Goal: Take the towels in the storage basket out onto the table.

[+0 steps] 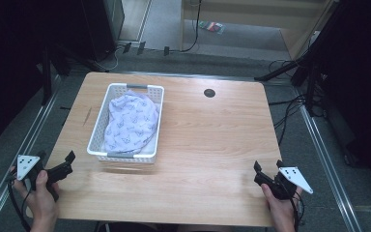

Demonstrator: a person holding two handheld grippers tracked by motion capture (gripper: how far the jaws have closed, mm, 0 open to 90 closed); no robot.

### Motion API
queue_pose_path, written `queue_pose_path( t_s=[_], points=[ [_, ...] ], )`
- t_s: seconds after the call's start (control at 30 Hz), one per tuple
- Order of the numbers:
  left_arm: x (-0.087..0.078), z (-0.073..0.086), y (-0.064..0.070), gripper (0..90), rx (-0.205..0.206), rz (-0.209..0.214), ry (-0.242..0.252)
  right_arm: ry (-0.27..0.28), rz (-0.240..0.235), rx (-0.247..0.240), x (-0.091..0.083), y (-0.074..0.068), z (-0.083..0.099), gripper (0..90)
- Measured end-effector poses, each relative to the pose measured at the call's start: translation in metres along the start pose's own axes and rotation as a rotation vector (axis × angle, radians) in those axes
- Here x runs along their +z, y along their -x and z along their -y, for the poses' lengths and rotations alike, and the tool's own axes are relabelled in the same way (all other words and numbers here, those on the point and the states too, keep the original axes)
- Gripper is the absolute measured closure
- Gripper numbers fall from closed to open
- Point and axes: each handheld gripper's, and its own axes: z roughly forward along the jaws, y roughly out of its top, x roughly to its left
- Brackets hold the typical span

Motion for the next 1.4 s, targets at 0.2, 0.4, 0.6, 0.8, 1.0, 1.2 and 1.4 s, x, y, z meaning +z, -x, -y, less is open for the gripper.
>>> queue_pose_path(
  t_s=[0.2,0.4,0.6,0.8,1.0,1.2,1.4],
  points=[
    [-0.008,-0.010,-0.001,0.0,-0.019,0.050,0.020,-0.029,0.011,0.008,0.003,0.001,0.000,14.5],
    [-0.013,-0.023,0.010,0.0,-0.008,0.069,0.015,-0.017,0.001,0.010,0.002,0.001,0.001,14.4],
    [-0.014,-0.040,0.024,0.0,0.009,0.146,0.002,-0.028,-0.011,-0.004,0.002,-0.001,0.001,13.0],
    [-0.006,-0.061,0.042,0.0,0.055,0.222,-0.094,-0.044,-0.021,-0.037,0.003,-0.005,0.002,11.8],
    [0.005,-0.090,0.063,0.0,0.119,0.269,-0.167,-0.051,-0.024,-0.035,0.003,-0.005,0.002,11.3],
    [0.024,-0.117,0.089,0.0,0.177,0.313,-0.273,-0.061,-0.021,-0.041,0.004,-0.006,0.001,8.2],
    [0.043,-0.121,0.104,0.0,0.213,0.291,-0.329,-0.059,-0.027,-0.045,0.003,-0.006,0.002,7.8]
  ],
)
